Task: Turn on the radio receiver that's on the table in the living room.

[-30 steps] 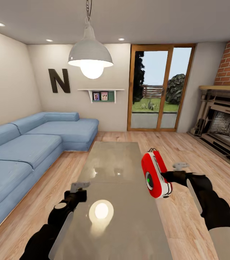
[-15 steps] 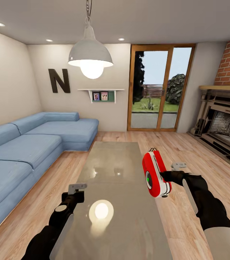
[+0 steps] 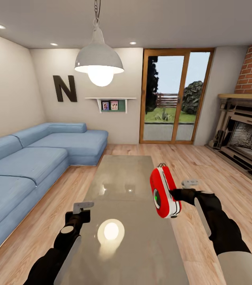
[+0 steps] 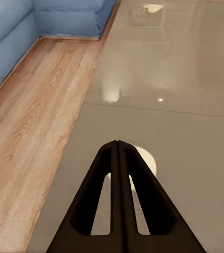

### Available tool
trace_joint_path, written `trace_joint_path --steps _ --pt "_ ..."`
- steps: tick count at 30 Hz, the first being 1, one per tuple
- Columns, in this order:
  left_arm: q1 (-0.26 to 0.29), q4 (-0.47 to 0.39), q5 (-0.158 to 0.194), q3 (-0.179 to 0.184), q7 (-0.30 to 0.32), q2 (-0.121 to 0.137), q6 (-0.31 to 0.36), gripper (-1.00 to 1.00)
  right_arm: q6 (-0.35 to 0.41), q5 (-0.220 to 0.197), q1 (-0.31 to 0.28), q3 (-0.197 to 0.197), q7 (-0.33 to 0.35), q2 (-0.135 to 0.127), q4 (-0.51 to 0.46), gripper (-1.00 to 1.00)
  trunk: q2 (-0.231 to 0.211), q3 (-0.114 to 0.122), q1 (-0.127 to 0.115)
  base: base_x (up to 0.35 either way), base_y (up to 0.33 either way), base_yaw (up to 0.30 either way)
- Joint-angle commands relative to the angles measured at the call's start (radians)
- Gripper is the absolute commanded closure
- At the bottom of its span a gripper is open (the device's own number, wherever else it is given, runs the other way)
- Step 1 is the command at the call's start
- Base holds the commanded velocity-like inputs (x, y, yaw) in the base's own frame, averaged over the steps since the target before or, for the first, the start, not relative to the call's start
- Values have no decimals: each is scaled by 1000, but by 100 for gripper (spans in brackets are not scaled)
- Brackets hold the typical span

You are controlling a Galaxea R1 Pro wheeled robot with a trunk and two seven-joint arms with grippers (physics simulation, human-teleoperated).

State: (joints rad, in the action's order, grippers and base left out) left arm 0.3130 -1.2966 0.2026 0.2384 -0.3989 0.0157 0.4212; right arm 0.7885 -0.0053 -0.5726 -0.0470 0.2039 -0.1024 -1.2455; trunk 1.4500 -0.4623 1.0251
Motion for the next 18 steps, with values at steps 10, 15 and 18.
trace_joint_path --steps 10,15,18 --pt "0 -1 0 3 0 -2 -1 100 -1 -1 1 30 -1 17 -6 100 0 0 0 0 0 0" --pt "0 -2 0 15 0 -3 0 100 -1 -1 0 59 -4 36 26 100 0 0 0 0 0 0" --pt "0 -3 0 17 -1 -3 1 100 0 0 0 77 -4 53 46 100 0 0 0 0 0 0"
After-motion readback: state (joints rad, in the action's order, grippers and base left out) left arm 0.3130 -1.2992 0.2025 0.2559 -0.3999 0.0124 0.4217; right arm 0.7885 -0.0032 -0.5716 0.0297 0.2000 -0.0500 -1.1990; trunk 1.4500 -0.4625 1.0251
